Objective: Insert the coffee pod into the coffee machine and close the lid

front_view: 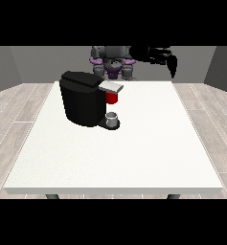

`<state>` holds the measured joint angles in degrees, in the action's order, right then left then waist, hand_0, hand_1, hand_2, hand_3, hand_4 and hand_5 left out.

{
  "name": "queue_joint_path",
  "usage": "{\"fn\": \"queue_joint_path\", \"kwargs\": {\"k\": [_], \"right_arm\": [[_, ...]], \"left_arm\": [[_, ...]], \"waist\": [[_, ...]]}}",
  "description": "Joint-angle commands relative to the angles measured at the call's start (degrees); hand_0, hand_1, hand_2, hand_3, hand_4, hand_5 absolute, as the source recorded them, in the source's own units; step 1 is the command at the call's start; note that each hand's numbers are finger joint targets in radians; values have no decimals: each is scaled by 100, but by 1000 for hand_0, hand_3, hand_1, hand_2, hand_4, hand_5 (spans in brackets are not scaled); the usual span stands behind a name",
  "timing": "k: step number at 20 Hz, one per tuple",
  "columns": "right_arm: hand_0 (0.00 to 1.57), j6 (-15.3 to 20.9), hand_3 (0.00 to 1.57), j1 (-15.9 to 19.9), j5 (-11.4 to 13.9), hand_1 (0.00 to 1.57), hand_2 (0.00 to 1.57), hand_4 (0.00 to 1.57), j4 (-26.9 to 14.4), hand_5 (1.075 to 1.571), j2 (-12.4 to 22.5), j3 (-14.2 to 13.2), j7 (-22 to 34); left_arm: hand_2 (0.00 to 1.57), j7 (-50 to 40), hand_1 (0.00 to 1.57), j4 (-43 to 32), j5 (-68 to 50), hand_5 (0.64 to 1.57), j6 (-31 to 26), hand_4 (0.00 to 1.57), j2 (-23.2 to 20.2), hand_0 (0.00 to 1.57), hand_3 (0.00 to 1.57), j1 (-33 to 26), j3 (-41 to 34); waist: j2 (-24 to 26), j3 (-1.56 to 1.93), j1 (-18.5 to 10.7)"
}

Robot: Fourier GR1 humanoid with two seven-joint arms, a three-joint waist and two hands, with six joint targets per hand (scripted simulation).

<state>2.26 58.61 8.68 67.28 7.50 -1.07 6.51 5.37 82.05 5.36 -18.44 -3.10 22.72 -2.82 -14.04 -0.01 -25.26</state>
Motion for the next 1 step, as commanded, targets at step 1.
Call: {"fn": "queue_joint_path", "kwargs": {"k": [1], "right_arm": [[0,74,0,-416,9,0,0,259,36,1571,-626,364,-459]], "left_arm": [[0,-20,0,-118,-156,1571,86,266,-141,0,0,-164,-343]], "waist": [[286,0,466]]}}
